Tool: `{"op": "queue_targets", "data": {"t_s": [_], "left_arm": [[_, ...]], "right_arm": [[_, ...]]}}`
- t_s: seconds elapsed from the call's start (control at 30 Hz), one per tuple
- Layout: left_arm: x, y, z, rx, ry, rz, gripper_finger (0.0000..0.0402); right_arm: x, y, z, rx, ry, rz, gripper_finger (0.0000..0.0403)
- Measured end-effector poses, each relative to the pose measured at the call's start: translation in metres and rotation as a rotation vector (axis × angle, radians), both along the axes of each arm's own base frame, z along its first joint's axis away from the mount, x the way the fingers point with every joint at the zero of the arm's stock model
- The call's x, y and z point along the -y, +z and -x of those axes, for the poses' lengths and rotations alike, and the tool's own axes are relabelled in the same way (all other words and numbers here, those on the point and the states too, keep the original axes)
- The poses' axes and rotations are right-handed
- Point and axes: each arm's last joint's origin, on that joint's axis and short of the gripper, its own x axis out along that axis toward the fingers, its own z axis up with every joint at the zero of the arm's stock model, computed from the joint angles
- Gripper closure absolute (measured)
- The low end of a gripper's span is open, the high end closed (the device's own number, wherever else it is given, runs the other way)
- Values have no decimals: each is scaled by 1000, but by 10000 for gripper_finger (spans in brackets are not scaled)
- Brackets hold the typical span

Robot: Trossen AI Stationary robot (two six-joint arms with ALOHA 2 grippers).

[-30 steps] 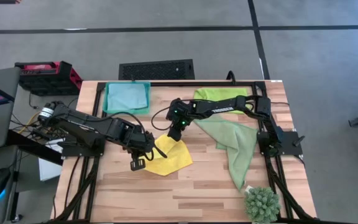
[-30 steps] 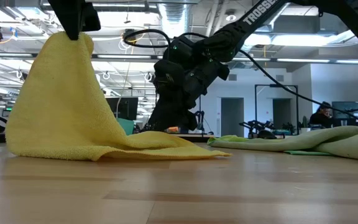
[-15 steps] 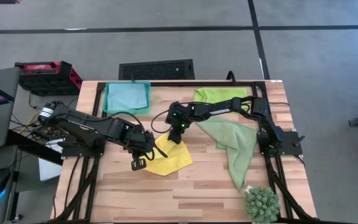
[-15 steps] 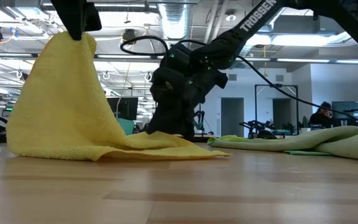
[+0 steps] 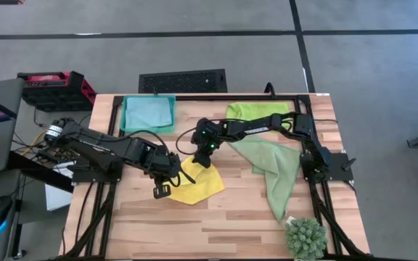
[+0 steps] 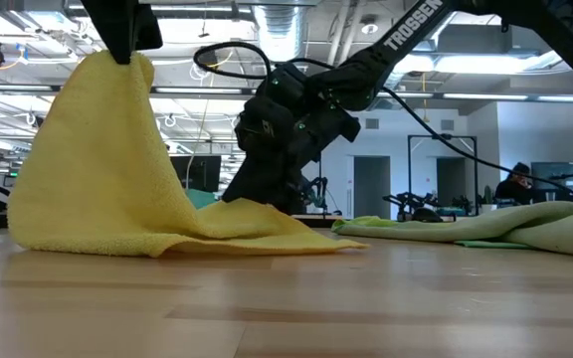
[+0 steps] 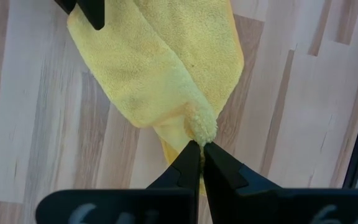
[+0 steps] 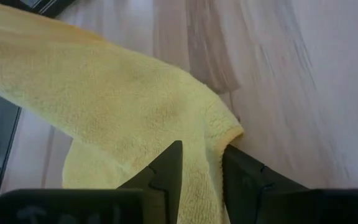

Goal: Fold microfiber towels
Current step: Fold the yellow microfiber towel

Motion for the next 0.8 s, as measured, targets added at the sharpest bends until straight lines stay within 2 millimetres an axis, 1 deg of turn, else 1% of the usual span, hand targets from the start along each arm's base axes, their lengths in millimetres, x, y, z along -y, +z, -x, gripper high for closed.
{"op": "queue_targets", "data": {"t_s": [0.3,0.4,0.5,0.6,0.63,0.8], "left_arm": [[0,0,0,0,0,0,401],[0,0,0,0,0,0,401],[0,0,0,0,0,0,401],[0,0,0,-1,10,4,401],[0,0,0,-3,21,7,401],[2,-1,4,-45,84,18,401]], "right_arm": [[2,3,-3,37,-30,32,284],[2,3,-3,41,-29,34,292],[2,3,-4,51,-28,37,323],[2,4,-4,54,-28,39,380],[3,4,-4,54,-32,42,389],[6,7,-3,57,-34,48,396]]}}
